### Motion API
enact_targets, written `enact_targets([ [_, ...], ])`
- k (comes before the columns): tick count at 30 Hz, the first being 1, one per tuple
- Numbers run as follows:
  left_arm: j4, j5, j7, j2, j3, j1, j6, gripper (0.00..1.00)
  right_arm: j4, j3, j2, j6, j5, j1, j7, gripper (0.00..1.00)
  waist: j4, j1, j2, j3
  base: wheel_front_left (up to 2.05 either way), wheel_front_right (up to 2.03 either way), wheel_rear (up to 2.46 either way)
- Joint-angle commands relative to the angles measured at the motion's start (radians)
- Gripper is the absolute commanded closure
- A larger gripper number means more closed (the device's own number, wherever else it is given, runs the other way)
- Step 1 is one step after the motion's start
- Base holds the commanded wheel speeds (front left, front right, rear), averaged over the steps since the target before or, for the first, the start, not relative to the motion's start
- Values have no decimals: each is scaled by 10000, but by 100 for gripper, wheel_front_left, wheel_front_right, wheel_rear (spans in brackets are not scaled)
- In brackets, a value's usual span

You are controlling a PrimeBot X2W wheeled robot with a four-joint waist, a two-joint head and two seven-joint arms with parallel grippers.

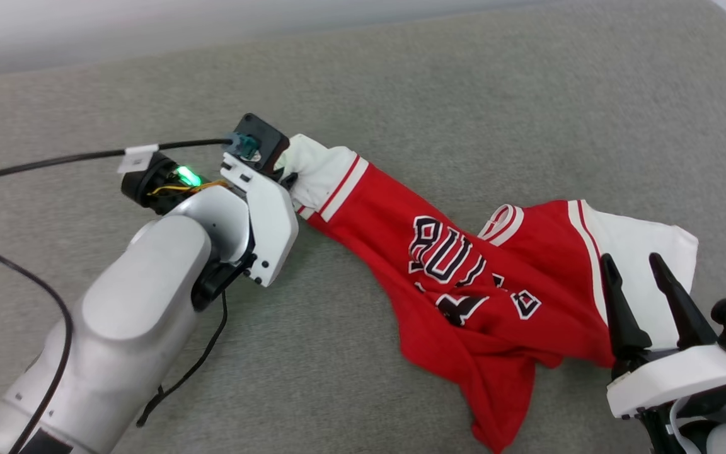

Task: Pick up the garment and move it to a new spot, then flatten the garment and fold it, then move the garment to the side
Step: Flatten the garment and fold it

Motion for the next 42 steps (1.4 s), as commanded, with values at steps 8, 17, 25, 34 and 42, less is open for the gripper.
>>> enact_targets([
  [8,-2037,-495,-1119,1099,724,2957,1517,100,-251,-489,12,-3,-174,571,610,0,1479,-1,0,-1438,0,0,0],
  [17,-3162,-2109,-1830,1518,1461,7423,3069,100,-535,-819,10,-3,-130,1256,1020,0,1990,-1,0,-2228,0,0,0],
  [25,-3491,-2497,-2872,1129,1885,8654,3687,0,-909,-815,12,-3,-290,1641,1395,0,1969,-1,0,-2925,0,0,0],
  [34,-4209,-1472,-5023,1113,2433,8095,4182,0,-1290,-711,12,-3,-537,1780,1687,0,1887,-1,0,-3279,0,0,0],
  [42,-4764,-643,-6101,877,2671,7445,4436,0,-1325,-843,12,-3,-658,1838,1965,0,1946,-1,0,-3375,0,0,0],
])
